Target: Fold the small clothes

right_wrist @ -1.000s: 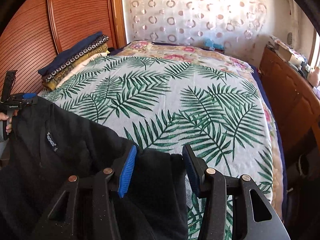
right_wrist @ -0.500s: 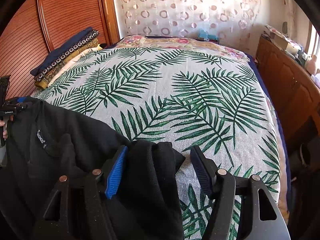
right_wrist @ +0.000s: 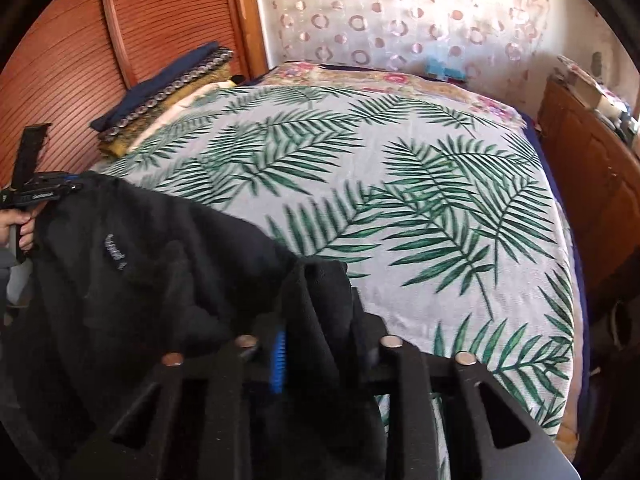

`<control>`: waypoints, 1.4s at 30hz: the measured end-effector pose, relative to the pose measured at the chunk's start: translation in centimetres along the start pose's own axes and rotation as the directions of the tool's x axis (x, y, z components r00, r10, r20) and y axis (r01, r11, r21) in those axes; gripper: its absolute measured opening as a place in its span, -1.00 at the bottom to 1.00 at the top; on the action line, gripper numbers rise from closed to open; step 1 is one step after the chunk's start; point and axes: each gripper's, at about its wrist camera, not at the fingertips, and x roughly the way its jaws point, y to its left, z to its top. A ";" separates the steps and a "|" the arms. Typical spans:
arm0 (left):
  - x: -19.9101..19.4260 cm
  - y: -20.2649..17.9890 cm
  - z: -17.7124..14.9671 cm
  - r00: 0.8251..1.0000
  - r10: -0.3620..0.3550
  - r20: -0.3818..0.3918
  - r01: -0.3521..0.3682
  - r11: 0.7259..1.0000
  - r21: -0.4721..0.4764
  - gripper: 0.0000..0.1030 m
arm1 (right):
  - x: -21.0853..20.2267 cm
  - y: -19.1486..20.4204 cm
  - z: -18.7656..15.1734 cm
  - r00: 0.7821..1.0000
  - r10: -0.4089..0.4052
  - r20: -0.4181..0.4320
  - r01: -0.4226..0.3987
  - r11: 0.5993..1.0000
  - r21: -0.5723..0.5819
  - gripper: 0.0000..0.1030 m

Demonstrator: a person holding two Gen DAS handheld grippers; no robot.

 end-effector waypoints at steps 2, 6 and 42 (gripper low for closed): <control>-1.9 -0.6 -0.3 0.998 -0.030 0.061 0.031 0.999 -0.011 -0.72 | -1.6 0.3 -0.3 0.999 0.029 0.044 -0.030 0.999 0.015 -0.66; -6.8 -1.8 -1.0 0.979 -0.082 0.186 0.088 0.996 -0.025 -0.73 | -7.1 0.6 -1.3 0.980 0.014 0.197 -0.028 0.997 0.069 -0.70; -39.7 -7.6 11.7 0.636 -0.208 0.743 0.008 0.965 0.263 -0.74 | -48.7 6.8 4.5 0.675 -0.064 0.735 0.207 0.973 -0.105 -0.72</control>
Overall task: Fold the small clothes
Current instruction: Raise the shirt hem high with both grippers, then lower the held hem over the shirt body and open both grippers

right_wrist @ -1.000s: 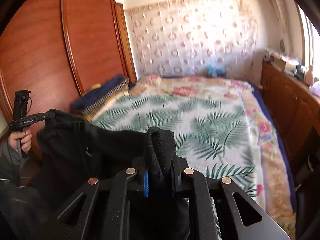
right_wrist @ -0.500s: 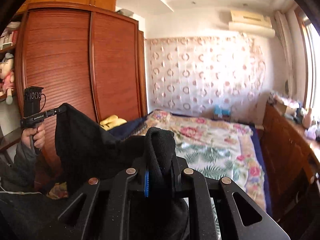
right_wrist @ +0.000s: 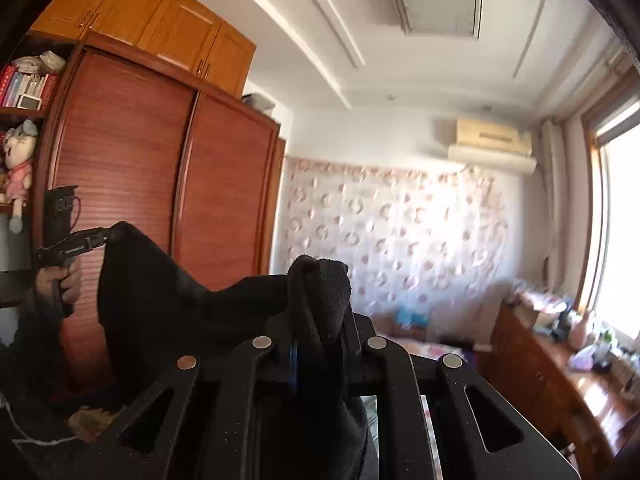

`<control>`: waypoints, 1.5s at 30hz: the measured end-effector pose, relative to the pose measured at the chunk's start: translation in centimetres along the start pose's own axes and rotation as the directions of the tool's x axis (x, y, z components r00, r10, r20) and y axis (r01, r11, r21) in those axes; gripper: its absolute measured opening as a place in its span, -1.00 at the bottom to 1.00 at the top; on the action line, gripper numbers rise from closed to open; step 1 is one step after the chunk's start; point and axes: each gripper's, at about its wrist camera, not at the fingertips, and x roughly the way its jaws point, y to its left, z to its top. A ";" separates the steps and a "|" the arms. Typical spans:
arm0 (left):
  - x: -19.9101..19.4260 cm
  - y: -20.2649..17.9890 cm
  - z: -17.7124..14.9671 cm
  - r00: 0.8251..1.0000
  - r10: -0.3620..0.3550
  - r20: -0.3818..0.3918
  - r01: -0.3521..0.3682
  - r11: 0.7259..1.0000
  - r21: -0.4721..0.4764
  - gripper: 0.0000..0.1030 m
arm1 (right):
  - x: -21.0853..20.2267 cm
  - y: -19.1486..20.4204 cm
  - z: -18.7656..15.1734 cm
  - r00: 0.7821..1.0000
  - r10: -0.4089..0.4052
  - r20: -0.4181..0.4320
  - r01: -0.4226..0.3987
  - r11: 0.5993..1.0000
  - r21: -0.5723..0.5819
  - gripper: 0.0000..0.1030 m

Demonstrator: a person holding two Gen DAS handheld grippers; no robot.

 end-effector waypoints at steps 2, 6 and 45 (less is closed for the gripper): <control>-0.3 0.2 1.2 0.999 0.022 0.026 -0.022 1.000 0.014 -0.74 | -0.4 -0.2 1.6 1.000 -0.016 0.022 0.016 1.000 -0.021 -0.72; -0.1 0.4 1.1 0.999 0.043 0.028 -0.044 0.999 0.015 -0.74 | 0.3 -0.3 1.8 1.000 -0.031 0.003 0.031 0.999 -0.038 -0.72; 40.6 6.9 -29.4 0.775 0.100 -0.624 -0.172 0.984 -0.056 -0.73 | 32.4 -13.5 -9.1 0.779 0.009 -0.627 0.125 0.978 0.169 -0.70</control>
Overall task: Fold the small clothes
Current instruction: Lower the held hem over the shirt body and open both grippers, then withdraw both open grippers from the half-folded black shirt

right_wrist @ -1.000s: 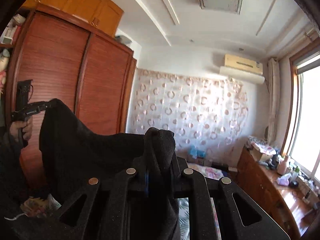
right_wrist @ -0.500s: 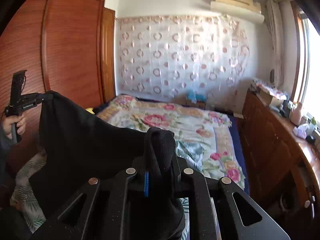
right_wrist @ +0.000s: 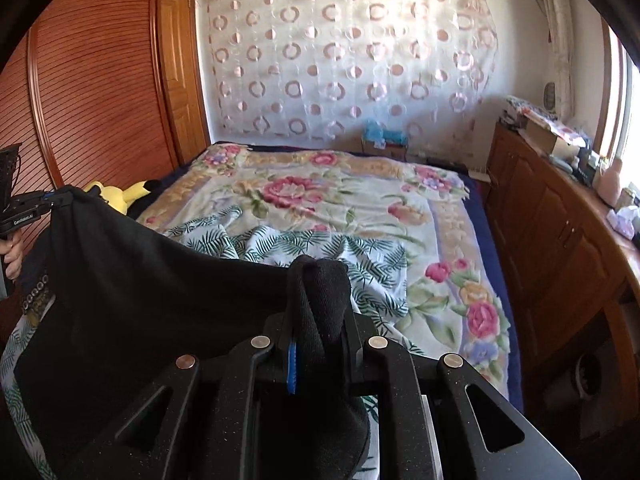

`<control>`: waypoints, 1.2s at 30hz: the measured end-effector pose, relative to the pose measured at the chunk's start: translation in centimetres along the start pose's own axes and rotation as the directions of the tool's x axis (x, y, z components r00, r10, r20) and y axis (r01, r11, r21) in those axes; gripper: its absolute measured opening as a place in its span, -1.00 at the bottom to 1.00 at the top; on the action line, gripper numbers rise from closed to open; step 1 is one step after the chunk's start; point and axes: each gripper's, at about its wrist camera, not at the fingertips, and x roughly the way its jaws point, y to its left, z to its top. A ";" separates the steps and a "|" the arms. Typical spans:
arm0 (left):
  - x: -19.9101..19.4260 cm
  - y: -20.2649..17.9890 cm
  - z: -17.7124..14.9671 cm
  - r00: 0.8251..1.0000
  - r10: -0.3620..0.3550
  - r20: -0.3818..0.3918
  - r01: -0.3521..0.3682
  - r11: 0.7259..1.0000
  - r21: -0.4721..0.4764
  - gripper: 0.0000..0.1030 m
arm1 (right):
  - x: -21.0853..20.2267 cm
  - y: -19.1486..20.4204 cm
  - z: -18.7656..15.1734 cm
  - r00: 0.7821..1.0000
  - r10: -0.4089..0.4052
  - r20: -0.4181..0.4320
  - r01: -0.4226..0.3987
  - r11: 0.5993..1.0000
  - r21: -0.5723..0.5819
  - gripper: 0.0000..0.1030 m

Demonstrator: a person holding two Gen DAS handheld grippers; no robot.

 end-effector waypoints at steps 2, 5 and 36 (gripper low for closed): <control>0.9 0.0 0.3 1.000 -0.004 -0.019 0.004 1.000 0.002 -0.73 | 0.9 -0.4 -0.4 1.000 0.002 -0.016 -0.002 1.000 0.010 -0.70; 2.0 0.0 0.8 0.999 -0.010 -0.034 0.010 1.000 0.001 -0.73 | 2.0 -0.6 -1.0 1.000 0.005 -0.030 -0.005 1.000 0.028 -0.70; -0.8 -4.9 -6.9 0.984 -0.128 -0.124 0.128 0.992 -0.011 0.61 | -4.6 -0.4 -11.5 0.985 -0.044 -0.167 0.066 0.989 0.129 0.03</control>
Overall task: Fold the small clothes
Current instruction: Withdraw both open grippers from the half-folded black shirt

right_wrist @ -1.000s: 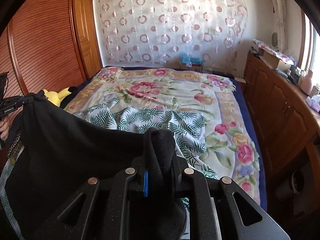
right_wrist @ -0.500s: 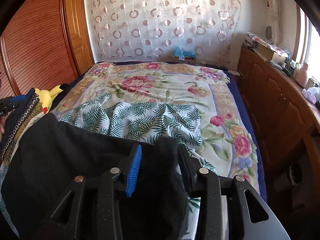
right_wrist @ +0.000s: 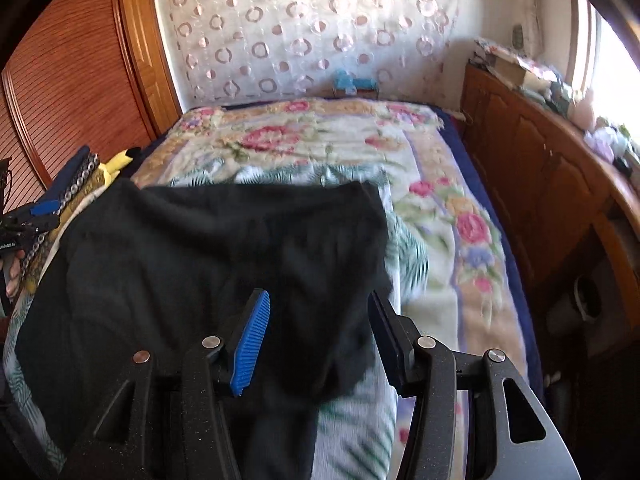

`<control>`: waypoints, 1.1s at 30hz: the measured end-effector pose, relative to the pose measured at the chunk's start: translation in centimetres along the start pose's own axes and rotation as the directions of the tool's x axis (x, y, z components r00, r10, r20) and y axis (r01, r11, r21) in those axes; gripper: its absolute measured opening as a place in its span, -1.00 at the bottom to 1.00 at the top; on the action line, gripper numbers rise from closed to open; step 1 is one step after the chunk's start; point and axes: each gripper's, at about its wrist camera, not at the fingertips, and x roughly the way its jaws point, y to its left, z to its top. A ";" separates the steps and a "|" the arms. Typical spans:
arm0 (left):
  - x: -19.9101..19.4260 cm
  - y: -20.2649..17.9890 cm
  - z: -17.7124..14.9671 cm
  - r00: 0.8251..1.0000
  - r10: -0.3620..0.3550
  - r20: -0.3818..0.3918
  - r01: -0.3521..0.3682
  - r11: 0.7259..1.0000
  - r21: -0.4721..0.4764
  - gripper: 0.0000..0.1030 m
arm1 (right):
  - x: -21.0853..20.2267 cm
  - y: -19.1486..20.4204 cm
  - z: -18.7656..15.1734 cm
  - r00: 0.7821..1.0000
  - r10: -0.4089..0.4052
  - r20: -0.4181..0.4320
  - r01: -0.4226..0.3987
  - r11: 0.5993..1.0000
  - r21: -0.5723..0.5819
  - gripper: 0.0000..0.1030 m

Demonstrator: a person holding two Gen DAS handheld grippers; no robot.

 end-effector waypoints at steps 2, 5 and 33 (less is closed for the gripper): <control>-0.3 -0.4 -1.1 1.000 -0.010 -0.005 0.010 1.000 -0.014 0.61 | -1.0 -0.4 -1.0 1.000 -0.003 -0.013 0.003 1.000 0.015 0.03; -0.5 -1.1 -2.7 1.000 -0.015 -0.013 0.015 1.000 -0.025 0.61 | -2.7 -0.6 -2.3 1.000 -0.003 -0.011 0.003 0.999 0.036 0.03; -5.8 -4.3 -12.7 0.996 0.011 0.086 -0.006 0.998 -0.065 0.61 | -7.4 3.3 -14.9 0.999 0.024 -0.034 -0.024 1.000 0.001 -0.92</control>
